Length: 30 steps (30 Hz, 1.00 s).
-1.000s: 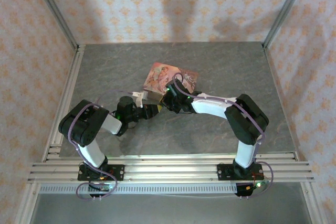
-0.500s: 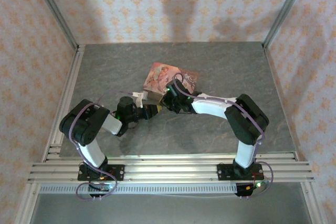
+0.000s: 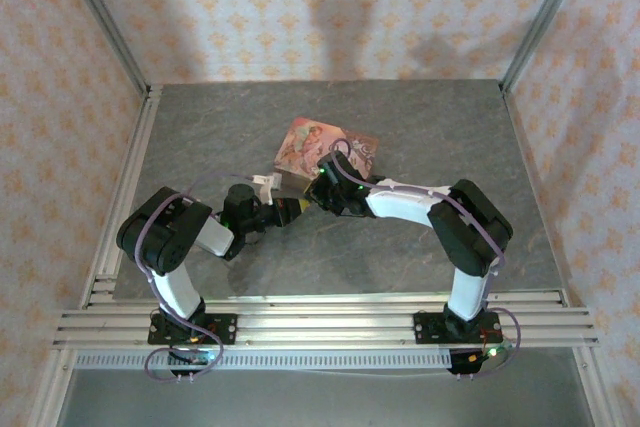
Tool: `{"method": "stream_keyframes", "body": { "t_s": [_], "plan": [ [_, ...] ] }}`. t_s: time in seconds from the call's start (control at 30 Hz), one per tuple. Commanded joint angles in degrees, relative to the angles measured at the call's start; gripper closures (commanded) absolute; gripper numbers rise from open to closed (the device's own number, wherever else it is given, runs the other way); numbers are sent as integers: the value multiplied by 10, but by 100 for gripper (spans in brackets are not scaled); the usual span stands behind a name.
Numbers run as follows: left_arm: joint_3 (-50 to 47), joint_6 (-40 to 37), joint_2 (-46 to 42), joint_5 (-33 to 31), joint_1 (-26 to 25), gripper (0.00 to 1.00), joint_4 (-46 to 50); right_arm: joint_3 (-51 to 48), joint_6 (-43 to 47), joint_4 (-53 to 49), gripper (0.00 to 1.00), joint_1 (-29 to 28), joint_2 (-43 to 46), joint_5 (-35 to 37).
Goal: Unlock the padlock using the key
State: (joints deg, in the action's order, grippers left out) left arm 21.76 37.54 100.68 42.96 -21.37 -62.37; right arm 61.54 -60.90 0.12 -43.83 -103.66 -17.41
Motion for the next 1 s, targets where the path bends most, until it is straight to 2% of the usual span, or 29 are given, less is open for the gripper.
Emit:
{"method": "stream_keyframes", "body": {
  "t_s": [0.0,0.1,0.3,0.5,0.67,0.97],
  "plan": [
    [24,-2,6,-4,-8,83,-14,-13,-48,19,100,-7,4,-44],
    [28,-2,9,-2,-8,80,-14,-13,-52,22,100,-8,3,-45],
    [29,-7,18,2,-10,100,-15,-11,-55,24,100,-8,1,-44],
    [25,-64,1,-24,-23,100,37,-3,-58,23,100,-6,1,-47],
    [25,-186,-42,-116,-69,100,132,11,-55,-3,100,-6,9,-56],
    [14,-364,-75,-342,-174,100,177,24,-64,-51,100,13,16,-96]
  ]
}}
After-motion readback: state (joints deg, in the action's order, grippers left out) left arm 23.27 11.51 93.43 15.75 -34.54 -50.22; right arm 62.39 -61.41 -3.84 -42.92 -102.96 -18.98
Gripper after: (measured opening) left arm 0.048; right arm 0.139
